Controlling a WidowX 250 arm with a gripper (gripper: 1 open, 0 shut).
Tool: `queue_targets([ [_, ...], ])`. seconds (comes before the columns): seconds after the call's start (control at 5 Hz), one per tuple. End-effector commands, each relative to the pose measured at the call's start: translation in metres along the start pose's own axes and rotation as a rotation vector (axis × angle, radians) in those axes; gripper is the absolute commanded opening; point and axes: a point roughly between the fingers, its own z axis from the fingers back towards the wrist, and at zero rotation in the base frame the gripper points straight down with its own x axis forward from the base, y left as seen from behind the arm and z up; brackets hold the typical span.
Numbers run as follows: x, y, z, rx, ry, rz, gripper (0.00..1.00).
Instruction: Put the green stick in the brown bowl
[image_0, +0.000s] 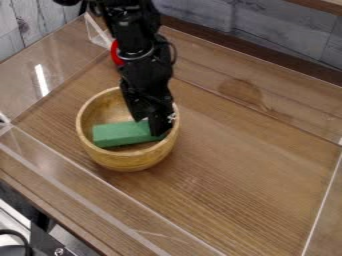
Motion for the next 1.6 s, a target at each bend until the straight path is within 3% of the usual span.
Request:
queue_targets([
  [0.0,0.012,-0.002,0.016,0.015,-0.044,-0.03,1.0],
  [0.2,0.014,-0.011,0.018,0.007,-0.041,-0.055,0.0],
  [0.4,0.016,-0.016,0.02,-0.002,-0.038,-0.069,0.0],
  [0.8,0.023,0.006,0.009,-0.021,-0.032,-0.083,0.0],
  [1.4,0.04,0.024,-0.008,-0.032,-0.038,0.02,0.0],
])
